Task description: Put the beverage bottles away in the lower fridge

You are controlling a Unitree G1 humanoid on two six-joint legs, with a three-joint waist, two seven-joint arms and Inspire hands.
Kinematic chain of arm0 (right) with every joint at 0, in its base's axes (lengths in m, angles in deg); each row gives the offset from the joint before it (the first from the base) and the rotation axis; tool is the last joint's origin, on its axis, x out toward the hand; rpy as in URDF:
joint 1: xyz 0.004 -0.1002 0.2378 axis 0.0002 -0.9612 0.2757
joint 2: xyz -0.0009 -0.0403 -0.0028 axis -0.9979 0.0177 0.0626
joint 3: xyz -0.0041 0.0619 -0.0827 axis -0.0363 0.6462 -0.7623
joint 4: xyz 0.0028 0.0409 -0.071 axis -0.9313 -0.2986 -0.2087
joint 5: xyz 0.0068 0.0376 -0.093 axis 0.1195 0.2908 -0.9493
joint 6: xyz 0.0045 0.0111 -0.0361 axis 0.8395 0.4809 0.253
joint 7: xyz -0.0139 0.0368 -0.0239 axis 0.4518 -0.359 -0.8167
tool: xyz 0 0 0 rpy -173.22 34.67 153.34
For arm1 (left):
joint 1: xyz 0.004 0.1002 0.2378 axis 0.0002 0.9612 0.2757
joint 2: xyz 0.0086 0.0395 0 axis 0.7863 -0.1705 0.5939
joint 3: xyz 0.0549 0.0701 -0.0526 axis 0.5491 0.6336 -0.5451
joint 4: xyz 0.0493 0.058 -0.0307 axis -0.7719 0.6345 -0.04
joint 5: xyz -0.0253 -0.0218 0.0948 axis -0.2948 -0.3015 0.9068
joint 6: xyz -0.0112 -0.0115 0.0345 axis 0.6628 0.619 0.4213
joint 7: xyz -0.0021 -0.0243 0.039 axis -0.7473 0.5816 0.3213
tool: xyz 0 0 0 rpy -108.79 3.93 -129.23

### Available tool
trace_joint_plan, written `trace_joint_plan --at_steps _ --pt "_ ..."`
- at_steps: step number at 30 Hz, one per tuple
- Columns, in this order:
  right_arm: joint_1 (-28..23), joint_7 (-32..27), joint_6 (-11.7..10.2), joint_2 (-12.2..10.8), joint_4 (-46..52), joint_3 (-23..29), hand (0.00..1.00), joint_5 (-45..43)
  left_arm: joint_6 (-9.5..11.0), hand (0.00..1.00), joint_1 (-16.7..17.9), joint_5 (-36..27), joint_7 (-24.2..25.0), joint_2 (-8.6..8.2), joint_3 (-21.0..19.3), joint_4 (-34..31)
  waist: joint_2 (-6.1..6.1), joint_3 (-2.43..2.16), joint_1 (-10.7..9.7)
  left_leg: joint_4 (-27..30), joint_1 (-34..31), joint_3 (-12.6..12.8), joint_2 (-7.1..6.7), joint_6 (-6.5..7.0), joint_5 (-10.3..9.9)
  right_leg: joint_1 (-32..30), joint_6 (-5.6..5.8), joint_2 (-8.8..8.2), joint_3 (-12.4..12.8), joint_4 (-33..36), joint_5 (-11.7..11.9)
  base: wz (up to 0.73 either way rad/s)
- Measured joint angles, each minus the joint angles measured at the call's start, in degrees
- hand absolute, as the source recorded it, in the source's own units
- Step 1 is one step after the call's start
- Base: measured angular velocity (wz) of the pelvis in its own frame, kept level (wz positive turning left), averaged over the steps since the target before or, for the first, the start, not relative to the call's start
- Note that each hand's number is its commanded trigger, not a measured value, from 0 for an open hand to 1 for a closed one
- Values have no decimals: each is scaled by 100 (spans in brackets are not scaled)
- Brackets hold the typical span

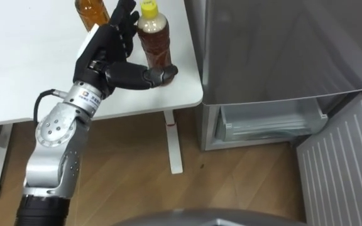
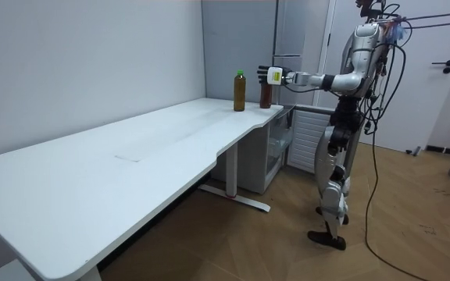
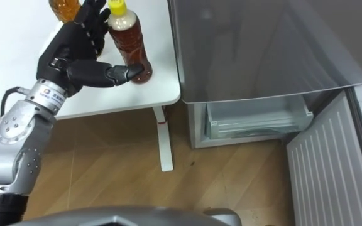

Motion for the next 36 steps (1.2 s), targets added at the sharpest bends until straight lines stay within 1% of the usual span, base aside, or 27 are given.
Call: trace_joint_plan --at_steps 2,6,9,12,16,22,24,28,33,36 --pt "0 -7 0 0 1 0 0 -5 0 0 -1 -7 -3 0 -2 -1 -10 6 -3 -5 0 10 0 0 0 -3 1 0 13 0 0 0" --pt "51 -66 2 0 -3 23 0 -69 1 0 -38 -222 12 0 -13 -3 -32 20 -5 -8 -15 54 4 0 0 -39 3 8 79 0 -2 -4" --pt "123 -67 -2 0 -2 47 0 -119 1 0 -144 -257 47 1 -29 -3 -39 23 -7 3 -36 112 9 0 0 -82 2 8 132 2 -2 -8" --pt "133 -56 -1 0 21 54 0 -127 0 0 -261 -346 147 2 -58 -4 -48 23 -15 7 -40 117 5 0 0 -85 2 3 132 -1 -2 0" --pt "124 -35 4 3 110 56 0 -130 -3 0 -300 -343 212 2 -70 -7 -50 24 -46 5 -26 118 7 0 0 -67 2 4 132 -3 -2 0" --pt "105 16 13 1 134 80 0 -207 -19 0 -325 -336 215 6 -70 -6 -37 21 -180 6 -1 122 7 0 0 -41 2 6 144 -2 -2 0" --pt "51 27 29 0 149 103 0 -217 -20 0 -359 -333 188 14 -71 -5 -29 18 -197 5 -3 134 14 0 0 -52 2 9 150 8 -2 0" --pt "6 83 55 0 177 114 0 -249 -23 0 -395 -333 138 43 -77 -4 -4 24 -277 2 -6 162 18 0 0 -99 2 10 185 62 -5 -2" --pt "-5 198 54 0 181 113 0 -307 -22 0 -430 -330 136 56 -77 0 8 20 -287 -3 -8 209 28 1 0 -136 2 33 291 65 -5 -7" --pt "-1 209 52 0 190 115 0 -516 -21 0 -550 -327 138 69 -79 168 25 10 -282 -20 -8 228 31 0 0 -154 2 39 315 67 -4 -4"
